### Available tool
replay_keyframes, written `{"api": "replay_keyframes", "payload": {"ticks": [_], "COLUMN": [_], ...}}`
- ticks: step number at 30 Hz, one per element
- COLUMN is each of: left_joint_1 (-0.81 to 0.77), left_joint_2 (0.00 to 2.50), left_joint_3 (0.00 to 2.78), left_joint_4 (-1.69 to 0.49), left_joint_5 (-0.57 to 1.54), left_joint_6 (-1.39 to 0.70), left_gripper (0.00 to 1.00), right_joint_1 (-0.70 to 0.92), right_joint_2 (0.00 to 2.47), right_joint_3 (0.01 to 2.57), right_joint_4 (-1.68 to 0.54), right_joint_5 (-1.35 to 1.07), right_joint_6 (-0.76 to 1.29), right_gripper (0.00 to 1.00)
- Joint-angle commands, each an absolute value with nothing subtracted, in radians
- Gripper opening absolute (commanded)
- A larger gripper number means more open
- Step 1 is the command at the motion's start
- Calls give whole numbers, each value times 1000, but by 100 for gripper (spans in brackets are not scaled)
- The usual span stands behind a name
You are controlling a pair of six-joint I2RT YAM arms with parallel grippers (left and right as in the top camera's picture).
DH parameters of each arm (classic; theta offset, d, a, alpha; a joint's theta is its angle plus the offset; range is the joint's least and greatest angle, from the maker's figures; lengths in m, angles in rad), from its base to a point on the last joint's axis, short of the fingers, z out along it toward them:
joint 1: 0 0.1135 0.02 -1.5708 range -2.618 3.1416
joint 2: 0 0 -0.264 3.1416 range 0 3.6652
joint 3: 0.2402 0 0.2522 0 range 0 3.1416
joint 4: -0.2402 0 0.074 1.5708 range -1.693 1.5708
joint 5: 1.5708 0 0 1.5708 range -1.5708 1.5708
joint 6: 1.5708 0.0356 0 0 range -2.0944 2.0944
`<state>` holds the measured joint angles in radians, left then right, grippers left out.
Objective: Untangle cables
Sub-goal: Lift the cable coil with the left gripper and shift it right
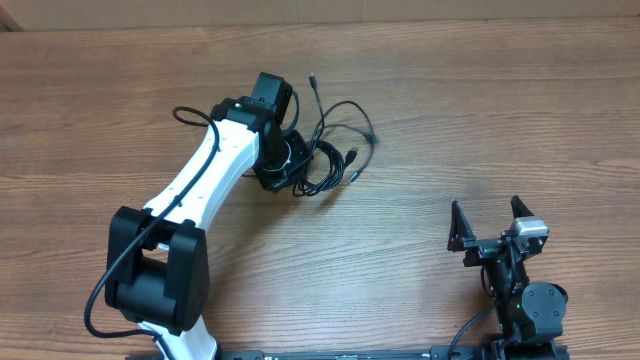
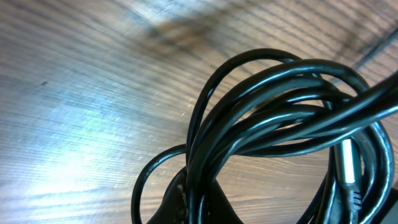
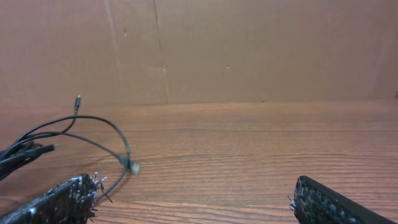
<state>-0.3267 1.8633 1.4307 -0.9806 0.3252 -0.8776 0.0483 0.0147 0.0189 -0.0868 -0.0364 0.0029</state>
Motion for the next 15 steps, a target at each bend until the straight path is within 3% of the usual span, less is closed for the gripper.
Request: {"api": "replay_keyframes", "payload": {"ticks": [1,4,7,8,9,11,15], "left_joint_1": [-321,-321,-322,-324,-325,-327,-328], "left_joint_2": [1843,1843,1843,1843,1843,1843,1843], "left_joint_3": [1451,1444,1428,1419,1411,1395,1383], "left_joint_4": [-1046,-1160,-1234,-1236,-1235,-1224,-1202], "left_joint_5": [186,-9,-39,-30,-18,-7,-7], "left_joint_6": [-894,-900,-921,-921,-921,-920,-909], "left_gripper": [4,4,5,20,40,100,100], "right_joint_1": [51,51,51,51,51,51,51], "right_joint_2": [7,7,7,7,7,7,7], "right_joint_3": [9,9,9,9,9,9,9], "right_joint_4": [-81,-81,-81,-81,-81,-81,-81], "right_joint_5": [-27,-27,-27,-27,-27,-27,-27], "right_joint_6": [-2,-2,-2,-2,-2,-2,-2], "right_gripper": [100,100,100,100,100,100,100]}}
